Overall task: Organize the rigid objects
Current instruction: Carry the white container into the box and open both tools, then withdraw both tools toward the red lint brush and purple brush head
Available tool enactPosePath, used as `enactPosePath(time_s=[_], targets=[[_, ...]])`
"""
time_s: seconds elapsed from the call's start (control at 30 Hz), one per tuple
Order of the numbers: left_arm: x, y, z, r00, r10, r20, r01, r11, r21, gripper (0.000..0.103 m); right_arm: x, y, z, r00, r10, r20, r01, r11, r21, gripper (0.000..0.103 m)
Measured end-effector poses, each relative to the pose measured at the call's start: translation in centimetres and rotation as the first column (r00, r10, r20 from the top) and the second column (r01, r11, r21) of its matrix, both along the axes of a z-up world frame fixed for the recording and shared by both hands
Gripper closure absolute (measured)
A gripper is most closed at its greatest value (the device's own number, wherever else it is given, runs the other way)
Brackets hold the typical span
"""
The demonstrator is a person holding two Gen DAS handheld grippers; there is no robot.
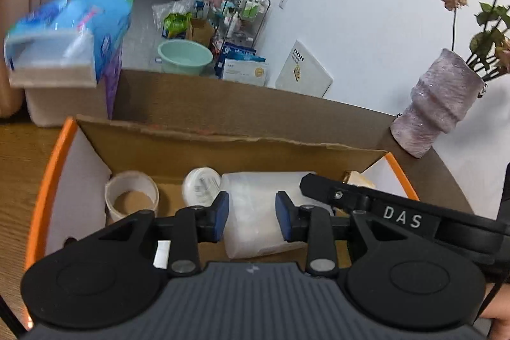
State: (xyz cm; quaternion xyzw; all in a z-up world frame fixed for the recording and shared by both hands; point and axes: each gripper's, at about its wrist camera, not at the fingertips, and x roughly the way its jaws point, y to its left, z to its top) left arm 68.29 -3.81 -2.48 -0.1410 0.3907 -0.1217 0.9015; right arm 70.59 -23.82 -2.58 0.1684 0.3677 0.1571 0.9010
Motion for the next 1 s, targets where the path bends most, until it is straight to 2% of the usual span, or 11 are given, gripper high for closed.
enactPosePath(time_s=[0.07,0.17,0.23,0.3,0.37,0.4,0.6,0.67,0.73,0.83,1.0], targets=[[0.0,0.2,-0.2,1.0,0.003,0.001,-0.003,1.0,0.001,0.072,-0.1,0.7,0.0,1.0,0.01,0.021,-0.009,0.999,-0.048,0.083],[-0.5,0.6,0.3,0.998,0.047,0.032,-0.047,0.999,0.016,0.075,0.4,1.1,0.0,0.999,0.048,0.018,-0.047,0.998,-0.051,0.084],[-0.8,0.7,0.8,0.999,0.011,0.044,-0.01,1.0,-0.013,0.091,0.4,1.4,0.1,0.995,0.097,0.017,-0.096,0.994,-0.044,0.09],[-1.0,0.7,1.1,0.999,0.009,0.048,-0.009,1.0,-0.007,0.091,0.4,1.8,0.1,0.992,0.127,0.016,-0.127,0.992,-0.023,0.093],[-0.6,0.3,1.0,0.999,0.014,0.035,-0.015,1.0,0.027,0.09,0.5,2.1,0.1,0.993,0.115,0.009,-0.114,0.992,-0.056,0.093],[-0.3,0.2,0.7,1.0,0.02,0.015,-0.02,0.999,0.038,0.09,0.7,2.3,0.0,0.995,0.098,-0.016,-0.099,0.992,-0.08,0.092],[-0.1,-1.6,0.5,0.998,-0.041,0.051,0.038,0.997,0.07,0.088,1.0,2.0,-0.3,0.999,-0.011,-0.04,0.004,0.986,-0.166,0.091],[-0.4,-1.4,0.7,0.998,-0.04,0.045,0.037,0.997,0.07,0.081,0.8,1.7,-0.2,0.999,-0.019,-0.034,0.012,0.985,-0.171,0.088],[-0.6,-1.1,1.0,0.998,-0.022,0.052,0.018,0.997,0.079,0.059,0.4,1.4,0.2,1.0,-0.02,-0.02,0.015,0.98,-0.196,0.081],[-1.7,-0.2,2.3,0.997,0.005,0.072,-0.015,0.991,0.133,0.038,-0.5,1.0,1.3,1.0,0.002,-0.013,-0.005,0.976,-0.218,0.072],[-5.0,2.2,5.8,0.991,0.029,0.129,-0.052,0.983,0.177,0.032,-3.0,0.6,4.0,0.999,0.036,0.005,-0.034,0.961,-0.273,0.051]])
